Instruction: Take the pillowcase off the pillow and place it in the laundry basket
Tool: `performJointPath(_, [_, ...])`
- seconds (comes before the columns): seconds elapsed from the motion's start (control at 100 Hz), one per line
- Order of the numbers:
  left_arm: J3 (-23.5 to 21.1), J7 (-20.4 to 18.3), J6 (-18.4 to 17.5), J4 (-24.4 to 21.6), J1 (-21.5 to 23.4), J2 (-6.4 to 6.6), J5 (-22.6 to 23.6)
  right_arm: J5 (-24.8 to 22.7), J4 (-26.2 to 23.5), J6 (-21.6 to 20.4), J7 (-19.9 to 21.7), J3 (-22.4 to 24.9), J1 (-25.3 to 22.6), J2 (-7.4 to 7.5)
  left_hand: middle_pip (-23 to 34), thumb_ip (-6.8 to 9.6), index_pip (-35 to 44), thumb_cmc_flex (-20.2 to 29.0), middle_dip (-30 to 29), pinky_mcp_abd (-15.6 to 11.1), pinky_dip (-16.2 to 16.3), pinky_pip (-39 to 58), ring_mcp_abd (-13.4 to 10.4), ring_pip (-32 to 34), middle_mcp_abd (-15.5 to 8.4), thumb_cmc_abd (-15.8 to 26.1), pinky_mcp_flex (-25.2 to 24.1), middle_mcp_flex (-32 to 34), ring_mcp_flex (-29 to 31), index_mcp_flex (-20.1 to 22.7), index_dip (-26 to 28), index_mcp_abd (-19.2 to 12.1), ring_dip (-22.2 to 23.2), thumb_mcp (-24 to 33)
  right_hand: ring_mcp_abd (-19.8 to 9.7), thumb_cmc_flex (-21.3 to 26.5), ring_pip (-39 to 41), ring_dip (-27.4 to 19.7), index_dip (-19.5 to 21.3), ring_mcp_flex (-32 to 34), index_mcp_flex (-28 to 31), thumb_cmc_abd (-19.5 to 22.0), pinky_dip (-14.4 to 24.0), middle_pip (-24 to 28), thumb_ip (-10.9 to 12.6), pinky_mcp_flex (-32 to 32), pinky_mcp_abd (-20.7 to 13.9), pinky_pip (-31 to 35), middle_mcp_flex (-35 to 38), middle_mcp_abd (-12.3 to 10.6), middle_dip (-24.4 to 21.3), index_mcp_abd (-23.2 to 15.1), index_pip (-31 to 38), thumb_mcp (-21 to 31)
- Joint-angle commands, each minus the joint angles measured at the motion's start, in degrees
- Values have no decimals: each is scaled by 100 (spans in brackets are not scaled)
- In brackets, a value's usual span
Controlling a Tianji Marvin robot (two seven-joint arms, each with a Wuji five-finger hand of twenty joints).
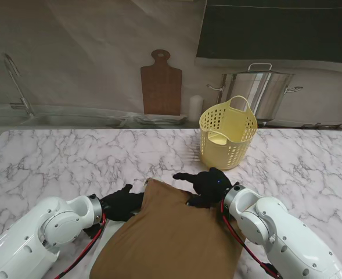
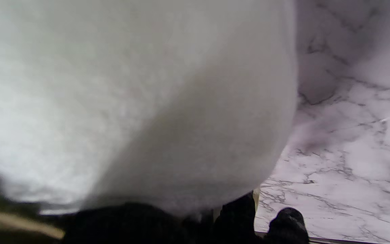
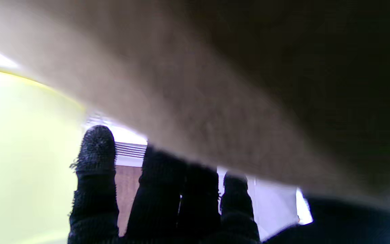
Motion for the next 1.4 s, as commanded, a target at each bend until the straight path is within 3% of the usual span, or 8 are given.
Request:
performJointPath(0.0, [27, -163, 13, 192, 112, 54, 64, 91, 96, -134, -14, -110, 65, -24, 171, 6, 524, 146, 113, 65, -64, 5013, 232, 268, 111, -499, -77, 42, 183, 337, 317, 74, 50, -109, -310, -332, 830, 274, -159, 318, -227, -313, 16, 707, -89, 47, -25, 179, 303, -247, 295, -299, 253, -138])
performJointPath(0.12, [6, -166, 30, 177, 130, 52, 73, 119, 312, -461, -257, -245, 237, -35, 172, 6, 522, 148, 109, 67, -63, 5009, 236, 267, 112, -496, -76, 39, 178, 333, 316, 71, 50, -107, -600, 667, 2047, 204, 25, 1188, 1496, -59, -94, 1343, -73, 279, 11, 312, 1504, -398, 646, -1300, 2145, 330])
performJointPath(0.15, [2, -162, 32, 177, 134, 51, 73, 184, 355, -517, -287, -260, 259, -43, 173, 6, 524, 144, 108, 68, -62, 5010, 230, 268, 110, -498, -74, 40, 181, 336, 316, 71, 50, -109, -608, 1145, 2235, 186, -885, 1268, 2159, -45, -108, 1418, -553, 252, 27, 325, 1626, -202, 750, -1562, 3778, 8])
performJointPath(0.2, [-4, -151, 32, 178, 140, 49, 76, 185, 394, -573, -341, -252, 261, -44, 175, 6, 524, 144, 108, 61, -61, 5010, 231, 268, 111, -498, -71, 43, 183, 338, 316, 73, 51, -107, -610, 1312, 2380, 205, -818, 1313, 3181, 116, -81, 1480, -694, 241, 15, 370, 1707, -82, 832, -1570, 4649, -7])
performJointPath(0.34, [-15, -185, 39, 167, 146, 55, 75, 39, 282, -575, -323, 39, 18, -18, 178, 5, 524, 136, 106, 68, -60, 5004, 231, 265, 109, -499, -79, 48, 177, 337, 316, 65, 49, -110, -556, 1392, 2545, 166, 558, 1380, 3284, 335, -49, 1509, -772, 378, -31, 490, 1764, 47, 1051, -725, 4533, 314])
performJointPath(0.51, [-16, -251, 44, 152, 140, 64, 89, -308, -118, -680, 18, 691, -532, 55, 176, 5, 523, 133, 105, 67, -61, 4996, 233, 261, 112, -498, -80, 42, 175, 333, 316, 71, 47, -110, -490, 1498, 2700, 217, 966, 1388, 3359, 276, -61, 1501, -810, 477, -14, 564, 1877, 224, 1098, -354, 4531, 489])
performJointPath(0.92, [-76, -411, 100, 99, 196, 85, 150, -305, -160, -1195, 507, 1100, -938, 145, 159, 6, 503, 117, 95, 53, -67, 4969, 225, 246, 115, -528, -89, -8, 141, 289, 309, 66, 38, -110, -482, 1429, 2720, 227, 990, 1375, 3413, 222, -113, 1393, -866, 511, -35, 574, 1936, 231, 1105, -544, 4346, 517])
performJointPath(1.39, [-282, -91, 119, -93, 246, 14, 433, -524, 217, -1346, -305, 561, -488, 115, 130, 42, 361, -37, 82, 16, -70, 4935, 221, 248, 211, -752, -65, -101, 80, -25, 161, 217, 27, -51, -492, 1385, 2420, 165, 599, 1379, 3335, 266, -174, 1168, -827, 578, -136, 618, 1932, 42, 1075, -892, 4265, 362])
